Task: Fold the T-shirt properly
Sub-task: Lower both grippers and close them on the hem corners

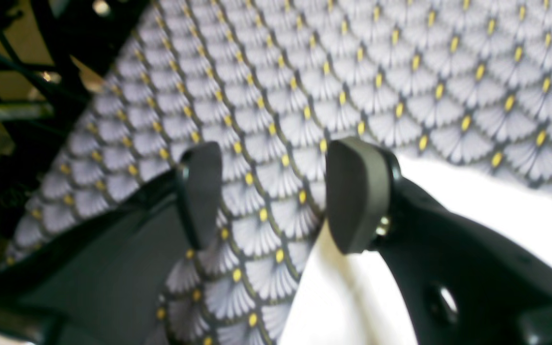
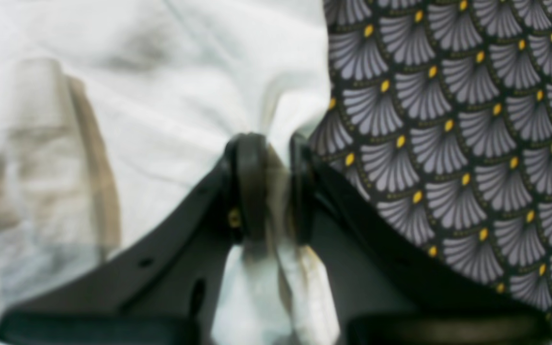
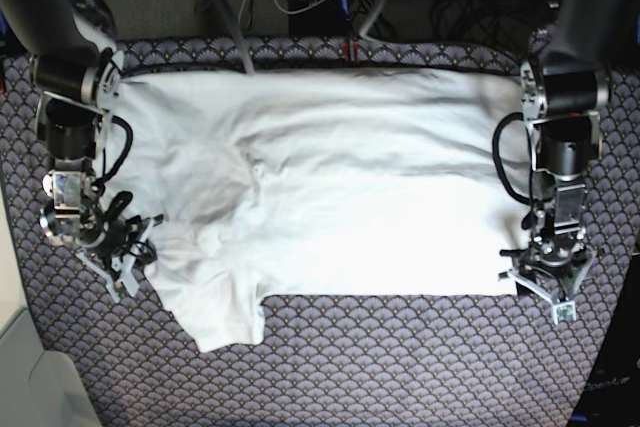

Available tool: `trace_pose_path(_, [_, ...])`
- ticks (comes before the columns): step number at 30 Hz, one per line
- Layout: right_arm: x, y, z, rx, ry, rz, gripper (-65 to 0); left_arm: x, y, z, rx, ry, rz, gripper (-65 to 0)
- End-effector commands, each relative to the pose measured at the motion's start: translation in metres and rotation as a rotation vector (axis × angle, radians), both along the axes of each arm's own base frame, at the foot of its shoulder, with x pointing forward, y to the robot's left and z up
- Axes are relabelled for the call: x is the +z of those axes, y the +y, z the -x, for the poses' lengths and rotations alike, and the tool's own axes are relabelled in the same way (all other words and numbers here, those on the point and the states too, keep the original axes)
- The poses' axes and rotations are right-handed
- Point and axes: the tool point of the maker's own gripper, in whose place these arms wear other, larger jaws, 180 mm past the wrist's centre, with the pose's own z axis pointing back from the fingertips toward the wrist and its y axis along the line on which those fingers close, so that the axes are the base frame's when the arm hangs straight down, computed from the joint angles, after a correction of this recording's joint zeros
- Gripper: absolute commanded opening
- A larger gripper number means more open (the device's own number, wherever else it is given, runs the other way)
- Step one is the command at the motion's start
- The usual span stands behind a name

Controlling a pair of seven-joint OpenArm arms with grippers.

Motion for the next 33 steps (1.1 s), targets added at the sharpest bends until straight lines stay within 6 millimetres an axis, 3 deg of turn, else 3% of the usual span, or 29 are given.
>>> trace_pose_path(1, [-0.002, -0.015, 0.004, -0.004, 0.046, 0.068, -58.5, 0.030, 0.006, -0.018, 0.002, -0.074, -0.023, -28.3])
trace_pose_path(11, [-0.003, -0.013, 0.004, -0.002, 0.050, 0.066, -58.5, 0.032, -0.012, -0.025, -0.028, -0.139, -0.019, -28.3])
trace_pose_path(15, [-0.004, -0.013, 0.005, -0.002, 0.053, 0.065, -58.5, 0.027, -0.033, -0.029, -0.049, -0.141, 0.009, -28.3])
trace_pose_path(19, [-0.004, -0.013, 0.005, -0.002, 0.053, 0.065, -58.5, 0.024, -0.033, -0.028, -0.045, -0.137, 0.010, -28.3])
trace_pose_path(27, [-0.004, -0.013, 0.005, -0.002, 0.053, 0.065, -58.5, -0.014, -0.024, -0.006, 0.033, -0.114, 0.101, -28.3])
trace_pose_path(33, [-0.004, -0.007, 0.004, 0.003, 0.052, 0.059, -58.5, -0.019, -0.027, -0.003, 0.038, -0.102, 0.113, -28.3])
